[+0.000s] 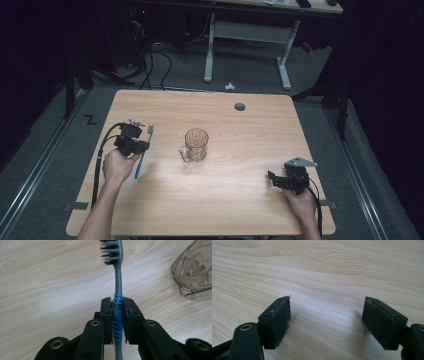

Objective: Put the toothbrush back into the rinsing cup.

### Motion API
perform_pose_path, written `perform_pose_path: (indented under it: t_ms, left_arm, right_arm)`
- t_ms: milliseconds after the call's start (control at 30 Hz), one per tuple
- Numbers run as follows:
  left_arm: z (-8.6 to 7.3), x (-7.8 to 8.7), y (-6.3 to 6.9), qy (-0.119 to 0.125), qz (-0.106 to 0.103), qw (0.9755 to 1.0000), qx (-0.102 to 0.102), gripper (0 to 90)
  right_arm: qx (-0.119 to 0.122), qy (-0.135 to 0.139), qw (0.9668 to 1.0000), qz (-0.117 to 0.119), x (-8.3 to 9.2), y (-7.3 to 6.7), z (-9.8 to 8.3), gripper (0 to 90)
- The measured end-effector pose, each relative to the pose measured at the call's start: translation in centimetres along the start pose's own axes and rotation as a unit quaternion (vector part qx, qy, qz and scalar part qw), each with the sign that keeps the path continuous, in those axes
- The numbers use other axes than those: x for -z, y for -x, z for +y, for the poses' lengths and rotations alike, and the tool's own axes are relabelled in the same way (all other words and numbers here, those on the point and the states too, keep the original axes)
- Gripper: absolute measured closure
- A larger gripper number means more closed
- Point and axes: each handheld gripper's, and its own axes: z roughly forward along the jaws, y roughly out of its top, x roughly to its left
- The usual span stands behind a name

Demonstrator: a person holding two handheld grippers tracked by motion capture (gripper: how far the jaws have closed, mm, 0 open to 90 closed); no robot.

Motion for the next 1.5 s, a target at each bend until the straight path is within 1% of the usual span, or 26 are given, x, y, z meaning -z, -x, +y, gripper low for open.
perform_pose_path:
  t_ms: [133,367,467,833,1033,1200,1400,1500]
  left_arm:
    - [0.0,0.5,0.4,0.013,-0.007,0.9999,-0.001,79.4]
    - [-0.1,1.1,1.1,0.028,-0.016,0.9995,-0.007,79.5]
    - [-0.1,1.3,1.5,0.037,-0.022,0.999,-0.009,79.6]
    - [-0.2,2.1,2.4,0.057,-0.038,0.9975,-0.015,79.8]
    - [-0.2,2.5,2.9,0.074,-0.051,0.9959,-0.014,79.9]
    - [-0.2,2.9,3.4,0.09,-0.061,0.9939,-0.015,79.9]
    - [-0.2,3.3,3.8,0.109,-0.068,0.9916,-0.012,80.0]
    - [-0.2,3.4,4.2,0.117,-0.072,0.9905,-0.015,80.0]
  right_arm:
    - [0.0,0.0,1.0,0.0,0.0,0.0,0.0,23.1]
    - [0.0,0.0,1.0,0.0,0.0,0.0,0.0,23.1]
    - [0.0,0.0,1.0,0.0,0.0,0.0,0.0,23.1]
    - [0.0,0.0,1.0,0.0,0.0,0.0,0.0,23.1]
    - [0.0,0.0,1.0,0.0,0.0,0.0,0.0,23.1]
    - [0.001,0.0,1.0,0.0,0.0,0.0,0.0,23.1]
    - [0.001,0.0,1.0,0.0,0.0,0.0,0.0,23.1]
    - [0.001,0.0,1.0,0.0,0.0,0.0,0.0,23.1]
